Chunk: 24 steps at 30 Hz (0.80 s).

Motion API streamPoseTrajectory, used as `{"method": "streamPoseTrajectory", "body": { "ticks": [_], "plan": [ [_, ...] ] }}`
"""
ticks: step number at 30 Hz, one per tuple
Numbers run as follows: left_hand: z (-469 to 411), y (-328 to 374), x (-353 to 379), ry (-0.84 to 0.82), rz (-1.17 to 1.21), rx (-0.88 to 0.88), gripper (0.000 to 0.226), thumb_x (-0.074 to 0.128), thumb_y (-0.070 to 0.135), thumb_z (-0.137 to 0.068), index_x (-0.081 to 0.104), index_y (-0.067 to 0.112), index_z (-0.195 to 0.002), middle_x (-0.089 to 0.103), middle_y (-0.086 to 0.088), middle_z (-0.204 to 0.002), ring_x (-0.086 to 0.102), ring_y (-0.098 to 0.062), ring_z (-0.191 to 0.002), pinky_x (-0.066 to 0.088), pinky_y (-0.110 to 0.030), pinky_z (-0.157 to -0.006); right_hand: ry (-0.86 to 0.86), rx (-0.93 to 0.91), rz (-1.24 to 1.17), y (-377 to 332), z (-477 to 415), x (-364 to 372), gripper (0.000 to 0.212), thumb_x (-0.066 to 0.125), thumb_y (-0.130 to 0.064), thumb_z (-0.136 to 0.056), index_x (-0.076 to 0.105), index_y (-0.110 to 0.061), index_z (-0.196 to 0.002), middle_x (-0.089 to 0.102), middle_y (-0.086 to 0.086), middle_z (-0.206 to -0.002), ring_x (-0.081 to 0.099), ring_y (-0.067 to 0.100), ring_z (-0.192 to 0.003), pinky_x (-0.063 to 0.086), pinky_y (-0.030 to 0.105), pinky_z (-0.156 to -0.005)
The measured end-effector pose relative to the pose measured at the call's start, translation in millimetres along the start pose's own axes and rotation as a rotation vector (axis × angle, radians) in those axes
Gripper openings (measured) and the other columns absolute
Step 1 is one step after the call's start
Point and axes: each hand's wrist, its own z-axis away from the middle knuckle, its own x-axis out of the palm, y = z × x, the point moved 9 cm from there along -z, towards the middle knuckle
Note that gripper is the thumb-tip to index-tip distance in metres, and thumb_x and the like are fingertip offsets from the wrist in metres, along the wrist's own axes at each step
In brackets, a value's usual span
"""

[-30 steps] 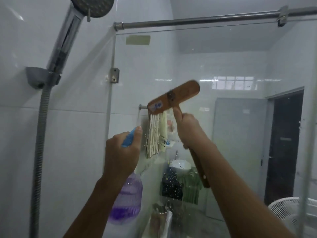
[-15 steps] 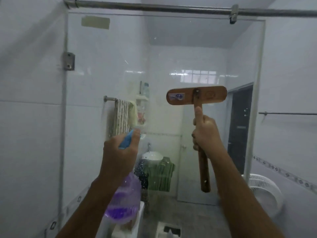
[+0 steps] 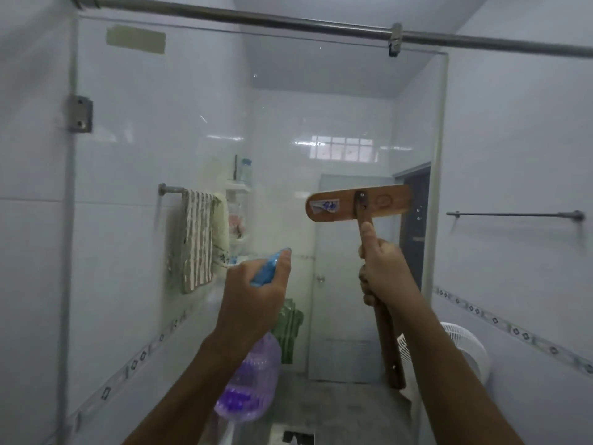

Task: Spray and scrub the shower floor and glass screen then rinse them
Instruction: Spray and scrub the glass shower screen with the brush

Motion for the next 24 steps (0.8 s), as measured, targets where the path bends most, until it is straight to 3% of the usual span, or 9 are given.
{"method": "streamPoseTrajectory", "body": {
  "ticks": [3, 6, 8, 11, 17, 20, 24],
  "plan": [
    [-9, 11, 18, -0.039, 0.039, 0.02, 0.056, 0.054, 0.05, -0.091, 0.065, 0.001, -0.067, 0.061, -0.013, -0.055, 0.059, -0.027, -0.045, 0.052, -0.044, -0.045, -0.001, 0.006, 0.001, -11, -8, -1, 0.052, 0.033, -0.061, -0.1, 0.044, -0.015, -0.08, 0.036, 0.001, -0.055, 0.035, 0.013, -0.04, 0.037, 0.024, -0.038],
    [-21, 15, 25, -0.033, 0.092, -0.01, 0.047, 0.058, 0.041, -0.095, 0.068, 0.002, -0.072, 0.065, -0.013, -0.059, 0.064, -0.027, -0.052, 0.058, -0.041, -0.052, -0.005, -0.007, 0.022, -13, -9, -2, 0.053, 0.032, -0.062, -0.099, 0.044, -0.014, -0.079, 0.037, 0.003, -0.056, 0.036, 0.013, -0.042, 0.038, 0.025, -0.041],
    [-24, 21, 26, -0.003, 0.11, 0.001, 0.048, 0.058, 0.041, -0.095, 0.066, 0.001, -0.069, 0.064, -0.014, -0.058, 0.063, -0.028, -0.051, 0.057, -0.039, -0.051, -0.008, -0.006, 0.024, -12, -9, -3, 0.054, 0.032, -0.062, -0.099, 0.044, -0.013, -0.08, 0.037, 0.003, -0.057, 0.036, 0.013, -0.042, 0.039, 0.025, -0.042],
    [-24, 33, 27, 0.013, 0.113, 0.048, 0.055, 0.058, 0.045, -0.093, 0.064, -0.003, -0.068, 0.061, -0.02, -0.058, 0.061, -0.038, -0.051, 0.054, -0.051, -0.048, -0.017, 0.012, 0.036, -13, -10, -5, 0.055, 0.032, -0.062, -0.099, 0.045, -0.011, -0.082, 0.037, 0.005, -0.058, 0.036, 0.014, -0.042, 0.04, 0.024, -0.043],
    [-29, 31, 28, -0.022, 0.024, 0.002, 0.051, 0.058, 0.045, -0.094, 0.066, 0.001, -0.071, 0.065, -0.017, -0.062, 0.065, -0.034, -0.055, 0.058, -0.052, -0.056, -0.04, 0.02, 0.023, -22, -10, -6, 0.053, 0.033, -0.061, -0.099, 0.045, -0.012, -0.08, 0.037, 0.003, -0.056, 0.036, 0.014, -0.043, 0.038, 0.025, -0.042],
    [-23, 29, 25, -0.012, 0.013, -0.024, 0.056, 0.058, 0.053, -0.09, 0.066, 0.002, -0.069, 0.064, -0.016, -0.061, 0.065, -0.034, -0.053, 0.058, -0.052, -0.054, -0.028, 0.015, 0.011, -25, -8, -6, 0.053, 0.033, -0.059, -0.1, 0.046, -0.012, -0.079, 0.038, 0.001, -0.053, 0.037, 0.012, -0.04, 0.039, 0.024, -0.042],
    [-18, 34, 10, 0.026, 0.026, 0.04, 0.055, 0.059, 0.049, -0.094, 0.066, 0.0, -0.068, 0.062, -0.016, -0.057, 0.061, -0.037, -0.049, 0.054, -0.054, -0.047, -0.009, 0.012, 0.013, -5, 9, 2, 0.052, 0.032, -0.057, -0.101, 0.049, -0.013, -0.077, 0.041, -0.005, -0.049, 0.039, 0.008, -0.036, 0.039, 0.023, -0.038]
  ]
}}
